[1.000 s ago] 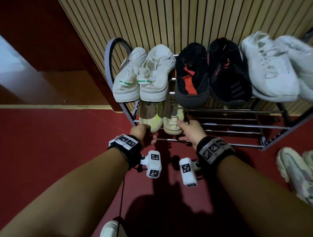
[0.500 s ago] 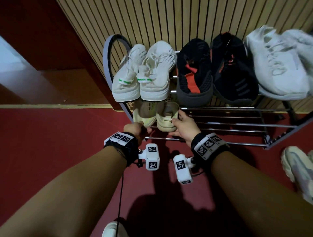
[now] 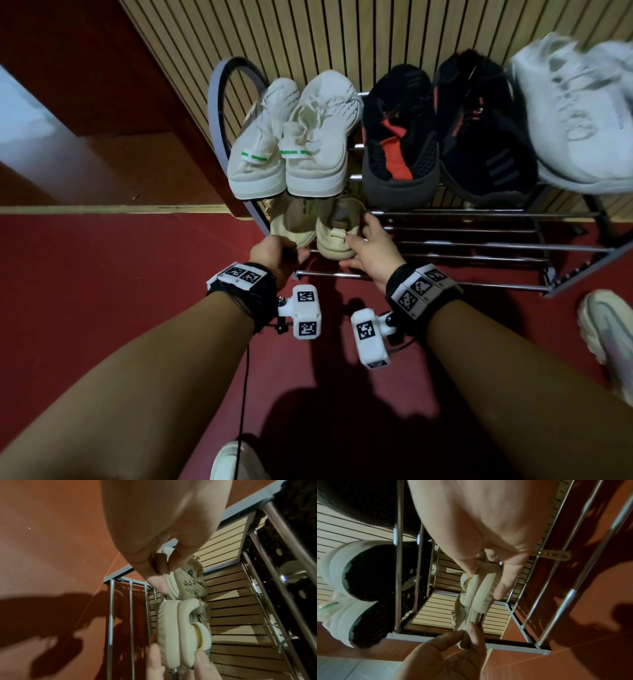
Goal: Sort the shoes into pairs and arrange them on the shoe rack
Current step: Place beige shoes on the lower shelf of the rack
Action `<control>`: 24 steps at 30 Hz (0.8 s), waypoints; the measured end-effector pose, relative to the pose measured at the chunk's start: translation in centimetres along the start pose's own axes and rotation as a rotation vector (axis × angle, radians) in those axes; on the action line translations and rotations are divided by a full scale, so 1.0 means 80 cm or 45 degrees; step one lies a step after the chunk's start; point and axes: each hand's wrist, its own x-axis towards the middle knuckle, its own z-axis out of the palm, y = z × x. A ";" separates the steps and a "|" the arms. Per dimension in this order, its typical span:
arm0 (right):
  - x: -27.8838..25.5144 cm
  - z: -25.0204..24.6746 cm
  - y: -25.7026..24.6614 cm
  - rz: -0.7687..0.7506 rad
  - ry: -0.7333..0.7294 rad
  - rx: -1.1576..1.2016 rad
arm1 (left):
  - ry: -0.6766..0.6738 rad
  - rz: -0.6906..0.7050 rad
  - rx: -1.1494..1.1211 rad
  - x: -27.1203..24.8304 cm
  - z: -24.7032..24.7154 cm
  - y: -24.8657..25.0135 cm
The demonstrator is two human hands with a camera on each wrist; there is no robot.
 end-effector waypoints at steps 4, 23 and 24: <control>0.000 0.000 -0.002 0.028 0.053 -0.016 | -0.028 0.013 0.006 -0.005 0.000 -0.008; -0.092 -0.082 -0.031 0.103 -0.004 -0.384 | 0.079 -0.007 0.372 -0.078 0.025 -0.067; -0.101 -0.095 -0.032 0.109 0.007 -0.383 | 0.069 0.010 0.449 -0.085 0.032 -0.074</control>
